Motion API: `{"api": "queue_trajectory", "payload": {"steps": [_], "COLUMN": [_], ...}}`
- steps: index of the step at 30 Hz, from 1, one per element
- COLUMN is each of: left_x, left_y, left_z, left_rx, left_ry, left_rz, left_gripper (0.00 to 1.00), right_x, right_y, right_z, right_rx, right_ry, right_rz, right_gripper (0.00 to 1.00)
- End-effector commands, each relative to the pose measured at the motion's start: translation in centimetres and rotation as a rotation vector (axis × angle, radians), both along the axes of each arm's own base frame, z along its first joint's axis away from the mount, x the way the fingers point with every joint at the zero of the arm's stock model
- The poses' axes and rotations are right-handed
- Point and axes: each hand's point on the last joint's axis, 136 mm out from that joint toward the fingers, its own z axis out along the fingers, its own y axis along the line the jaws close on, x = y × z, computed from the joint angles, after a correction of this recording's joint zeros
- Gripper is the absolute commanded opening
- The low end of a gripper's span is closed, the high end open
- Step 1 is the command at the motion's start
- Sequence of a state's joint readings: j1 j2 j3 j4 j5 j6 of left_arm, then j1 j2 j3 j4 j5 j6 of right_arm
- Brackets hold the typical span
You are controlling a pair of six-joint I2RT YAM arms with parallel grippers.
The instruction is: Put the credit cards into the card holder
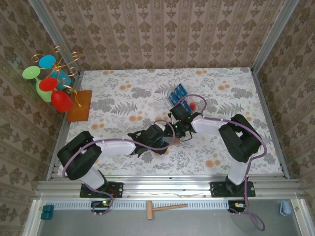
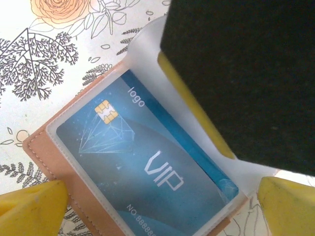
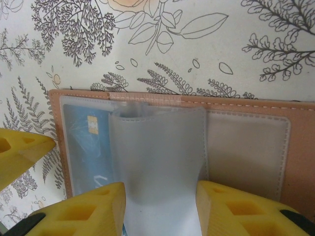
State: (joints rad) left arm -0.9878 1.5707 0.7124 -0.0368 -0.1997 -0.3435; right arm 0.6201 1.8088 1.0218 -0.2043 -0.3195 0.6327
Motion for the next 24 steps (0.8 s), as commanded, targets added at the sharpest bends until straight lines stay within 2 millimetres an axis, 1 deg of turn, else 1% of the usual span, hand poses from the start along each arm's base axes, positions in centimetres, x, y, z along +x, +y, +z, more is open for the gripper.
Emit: {"api": "queue_trajectory", "payload": {"steps": [1, 4, 7, 12, 16, 24], "left_x": [0.3, 0.2, 0.2, 0.1, 0.0, 0.0], "left_y": [-0.1, 0.1, 0.2, 0.4, 0.4, 0.4], "left_z": [-0.1, -0.3, -0.5, -0.6, -0.7, -0.7], "left_rx": [0.030, 0.034, 0.032, 0.032, 0.032, 0.031], "left_ry": [-0.016, -0.015, -0.012, -0.010, -0.009, -0.006], "left_rz": [-0.003, 0.000, 0.003, 0.005, 0.003, 0.003], "left_gripper": [1.00, 1.00, 1.00, 1.00, 1.00, 1.00], "right_x": [-0.8, -0.7, -0.3, 0.9, 1.1, 0.7], "right_y": [0.0, 0.1, 0.1, -0.9, -1.4, -1.9], "right_z": [-0.6, -0.3, 0.6, 2.1, 2.0, 0.6], "right_rx": [0.000, 0.000, 0.003, 0.006, 0.001, -0.011], "right_ry": [0.030, 0.025, 0.007, -0.028, -0.025, -0.003], "right_rz": [0.003, 0.007, 0.005, -0.029, -0.035, -0.046], "right_gripper": [0.43, 0.43, 0.44, 0.45, 0.45, 0.46]}}
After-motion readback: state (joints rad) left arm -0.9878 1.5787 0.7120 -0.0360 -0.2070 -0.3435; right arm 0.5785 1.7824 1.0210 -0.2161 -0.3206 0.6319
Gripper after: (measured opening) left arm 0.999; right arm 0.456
